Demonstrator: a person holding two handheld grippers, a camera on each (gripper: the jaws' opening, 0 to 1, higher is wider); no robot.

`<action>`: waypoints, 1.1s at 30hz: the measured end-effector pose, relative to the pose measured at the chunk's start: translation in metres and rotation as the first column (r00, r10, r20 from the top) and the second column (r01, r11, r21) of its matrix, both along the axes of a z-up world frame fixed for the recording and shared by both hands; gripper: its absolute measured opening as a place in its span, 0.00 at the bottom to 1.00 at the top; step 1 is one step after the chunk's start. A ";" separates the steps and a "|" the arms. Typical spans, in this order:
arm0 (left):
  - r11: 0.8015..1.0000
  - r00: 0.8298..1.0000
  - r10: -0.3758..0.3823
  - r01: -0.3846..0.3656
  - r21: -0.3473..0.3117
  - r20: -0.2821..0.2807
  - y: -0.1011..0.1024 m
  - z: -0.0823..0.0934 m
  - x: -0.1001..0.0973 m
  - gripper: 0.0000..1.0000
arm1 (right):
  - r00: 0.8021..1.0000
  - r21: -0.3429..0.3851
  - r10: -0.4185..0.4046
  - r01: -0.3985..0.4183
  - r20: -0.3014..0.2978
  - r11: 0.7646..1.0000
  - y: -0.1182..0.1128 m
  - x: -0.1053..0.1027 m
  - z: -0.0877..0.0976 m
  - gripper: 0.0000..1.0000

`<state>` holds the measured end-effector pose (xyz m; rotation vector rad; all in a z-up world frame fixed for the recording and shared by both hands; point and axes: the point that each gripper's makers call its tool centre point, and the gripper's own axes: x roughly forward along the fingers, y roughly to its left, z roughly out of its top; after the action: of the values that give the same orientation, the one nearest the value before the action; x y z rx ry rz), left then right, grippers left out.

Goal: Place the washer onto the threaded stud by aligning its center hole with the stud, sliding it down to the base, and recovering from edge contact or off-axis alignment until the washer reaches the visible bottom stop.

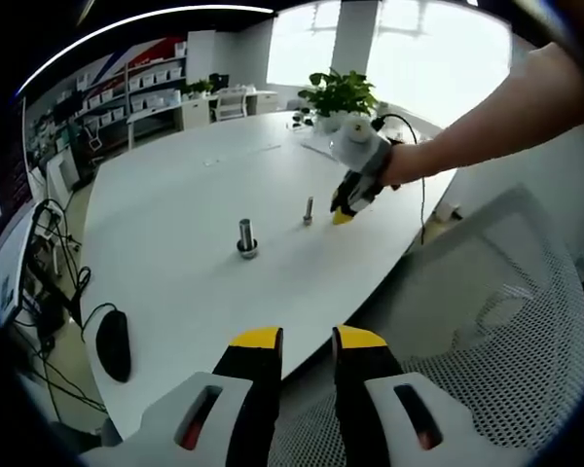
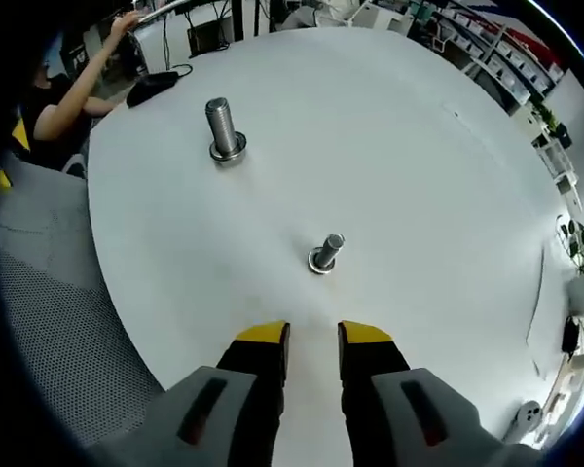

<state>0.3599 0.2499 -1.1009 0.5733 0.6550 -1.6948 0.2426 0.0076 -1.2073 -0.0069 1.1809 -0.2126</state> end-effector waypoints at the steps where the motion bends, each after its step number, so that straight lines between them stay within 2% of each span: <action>1: 1.000 1.000 0.000 0.000 -0.002 0.000 0.000 0.000 0.000 0.18 | 1.000 -0.002 -0.011 0.011 0.017 1.000 -0.003 0.000 0.001 0.23; 2: 1.000 1.000 0.001 -0.001 -0.005 -0.002 0.000 0.001 0.000 0.19 | 0.999 -0.010 0.009 -0.008 0.045 1.000 0.004 -0.001 0.006 0.23; 5: 1.000 1.000 0.004 -0.004 -0.013 -0.004 -0.001 0.003 0.000 0.19 | 0.997 -0.037 0.036 -0.034 0.061 0.999 0.013 -0.007 0.019 0.23; 10: 1.000 1.000 0.011 -0.011 -0.023 -0.008 -0.002 0.004 0.002 0.20 | 0.987 -0.033 -0.027 0.032 0.159 0.999 0.024 -0.020 0.049 0.23; 12: 1.000 1.000 0.014 -0.015 -0.025 -0.009 -0.002 0.004 0.003 0.21 | 0.974 -0.028 -0.056 0.064 0.219 0.998 0.029 -0.020 0.066 0.23; 16: 0.999 1.000 0.029 -0.029 -0.026 -0.009 -0.001 0.006 0.004 0.22 | 0.953 -0.021 -0.079 0.089 0.291 0.996 0.039 -0.029 0.090 0.24; 17: 0.999 0.999 0.031 -0.032 -0.028 -0.012 -0.001 0.007 0.004 0.22 | 0.950 -0.022 -0.077 0.088 0.303 0.996 0.048 -0.030 0.099 0.25; 19: 0.999 0.999 0.035 -0.036 -0.038 -0.023 -0.002 0.008 0.004 0.24 | 0.943 -0.016 -0.112 0.123 0.314 0.992 0.047 -0.038 0.102 0.26; 20: 0.998 0.999 0.037 -0.038 -0.041 -0.024 -0.002 0.011 0.002 0.24 | 0.933 -0.026 -0.124 0.141 0.338 0.990 0.048 -0.040 0.108 0.28; 27: 0.998 0.999 0.053 -0.054 -0.042 -0.003 -0.001 0.008 0.009 0.25 | 0.903 -0.042 -0.103 0.132 0.416 0.990 0.064 -0.051 0.135 0.30; 28: 0.998 0.998 0.057 -0.057 -0.041 0.000 -0.001 0.008 0.010 0.25 | 0.888 -0.049 -0.107 0.144 0.446 0.988 0.063 -0.051 0.140 0.30; 29: 0.997 0.998 0.062 -0.062 -0.044 0.003 -0.001 0.009 0.011 0.25 | 0.876 -0.036 -0.114 0.148 0.469 0.988 0.065 -0.050 0.143 0.30; 30: 0.996 0.998 0.068 -0.068 -0.050 0.003 -0.001 0.011 0.012 0.25 | 0.871 -0.026 -0.119 0.149 0.477 0.988 0.067 -0.052 0.143 0.30; 32: 0.995 0.997 0.081 -0.081 -0.063 0.001 -0.001 0.013 0.014 0.25 | 0.872 -0.028 -0.130 0.162 0.473 0.986 0.067 -0.058 0.141 0.30; 33: 0.994 0.997 0.083 -0.083 -0.065 0.003 -0.001 0.014 0.015 0.25 | 0.845 0.014 -0.209 0.232 0.492 0.973 0.069 -0.062 0.141 0.30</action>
<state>0.3747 0.2485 -1.0869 0.4984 0.6094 -1.6301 0.1801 0.0770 -1.0664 0.1376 0.6618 -0.4196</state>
